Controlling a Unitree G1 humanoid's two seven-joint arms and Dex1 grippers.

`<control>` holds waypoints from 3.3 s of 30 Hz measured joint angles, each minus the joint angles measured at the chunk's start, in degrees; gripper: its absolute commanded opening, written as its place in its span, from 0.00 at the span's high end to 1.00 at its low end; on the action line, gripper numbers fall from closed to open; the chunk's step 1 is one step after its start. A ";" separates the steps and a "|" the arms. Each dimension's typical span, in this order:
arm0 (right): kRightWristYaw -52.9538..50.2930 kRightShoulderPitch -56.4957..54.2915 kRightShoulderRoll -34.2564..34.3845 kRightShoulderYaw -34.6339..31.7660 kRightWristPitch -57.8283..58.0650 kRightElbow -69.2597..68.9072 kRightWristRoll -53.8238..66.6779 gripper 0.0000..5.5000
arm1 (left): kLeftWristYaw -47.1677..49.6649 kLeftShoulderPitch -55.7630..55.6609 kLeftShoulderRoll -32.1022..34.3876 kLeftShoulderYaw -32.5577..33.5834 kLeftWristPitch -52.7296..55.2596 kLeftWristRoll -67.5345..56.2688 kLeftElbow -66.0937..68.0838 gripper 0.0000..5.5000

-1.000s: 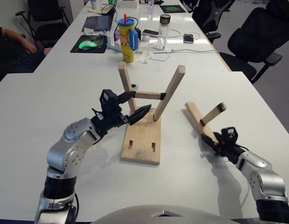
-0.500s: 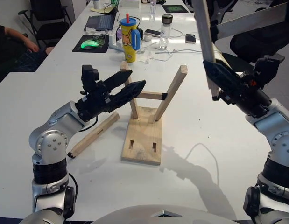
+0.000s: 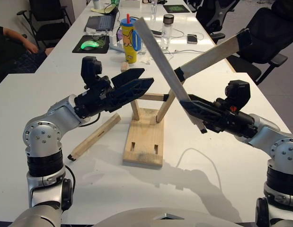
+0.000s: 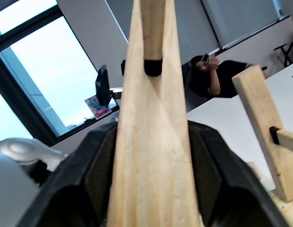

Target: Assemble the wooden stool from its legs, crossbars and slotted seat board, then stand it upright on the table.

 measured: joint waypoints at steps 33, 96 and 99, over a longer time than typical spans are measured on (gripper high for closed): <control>14.90 5.58 -7.20 4.85 0.06 -2.13 -8.30 0.63 | -6.32 -1.69 7.62 -3.65 10.14 -5.99 1.90 0.63; -1.68 16.47 7.46 22.22 -61.93 19.50 -68.79 0.51 | -26.78 1.42 22.18 -1.97 -3.61 26.94 10.75 0.63; -4.91 16.55 13.10 20.98 -53.08 14.34 -60.53 0.52 | -29.61 0.08 23.14 -6.26 -6.18 32.04 12.97 0.63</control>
